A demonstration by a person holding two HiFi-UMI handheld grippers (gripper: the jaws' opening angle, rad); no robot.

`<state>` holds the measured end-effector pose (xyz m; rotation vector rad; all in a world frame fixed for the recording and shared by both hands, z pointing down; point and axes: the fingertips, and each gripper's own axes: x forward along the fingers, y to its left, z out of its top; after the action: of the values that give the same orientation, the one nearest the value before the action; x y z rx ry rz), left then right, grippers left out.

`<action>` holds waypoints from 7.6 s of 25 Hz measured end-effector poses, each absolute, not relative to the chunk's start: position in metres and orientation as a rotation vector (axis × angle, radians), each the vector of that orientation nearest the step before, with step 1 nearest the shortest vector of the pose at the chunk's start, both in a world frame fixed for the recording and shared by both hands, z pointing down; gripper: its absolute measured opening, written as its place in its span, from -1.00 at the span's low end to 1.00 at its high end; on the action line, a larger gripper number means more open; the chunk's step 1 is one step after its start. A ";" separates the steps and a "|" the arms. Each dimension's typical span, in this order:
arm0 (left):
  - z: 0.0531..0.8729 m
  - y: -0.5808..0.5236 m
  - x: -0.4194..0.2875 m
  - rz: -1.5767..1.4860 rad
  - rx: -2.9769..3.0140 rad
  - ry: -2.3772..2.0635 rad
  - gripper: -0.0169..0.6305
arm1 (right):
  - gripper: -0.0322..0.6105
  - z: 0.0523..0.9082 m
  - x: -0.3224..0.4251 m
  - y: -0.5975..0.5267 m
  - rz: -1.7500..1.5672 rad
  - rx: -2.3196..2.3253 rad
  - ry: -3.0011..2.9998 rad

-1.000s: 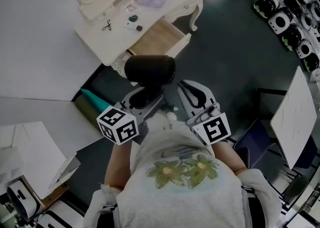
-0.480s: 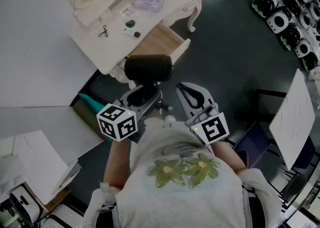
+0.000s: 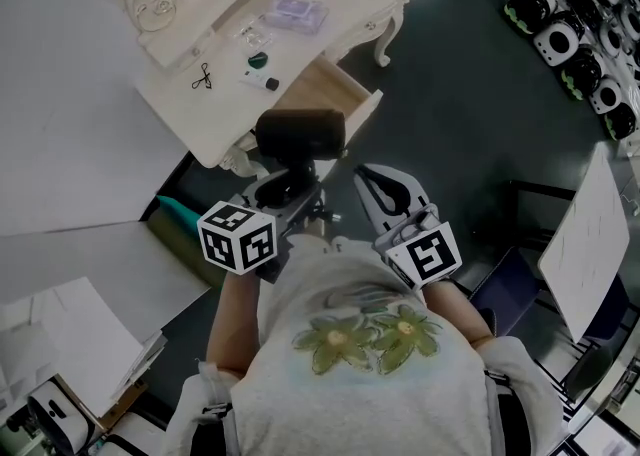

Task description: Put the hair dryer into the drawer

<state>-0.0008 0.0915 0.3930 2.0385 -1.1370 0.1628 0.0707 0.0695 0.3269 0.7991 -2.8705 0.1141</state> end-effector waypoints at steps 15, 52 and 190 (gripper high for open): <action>0.425 0.054 -0.020 0.293 1.974 -1.131 -0.28 | -0.82 0.344 0.060 0.029 0.163 0.810 -2.832; 0.481 -0.003 -0.049 0.545 1.922 -1.046 -0.29 | -0.82 0.371 0.027 -0.024 0.267 0.862 -2.768; 0.681 -0.077 -0.039 0.714 1.647 -0.853 -0.37 | -0.82 0.446 0.026 -0.050 0.450 0.984 -2.610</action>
<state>-0.0394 -0.0774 0.6814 1.6465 -0.8528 0.7141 0.0258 -0.0501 0.4458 0.9841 -2.6103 0.4496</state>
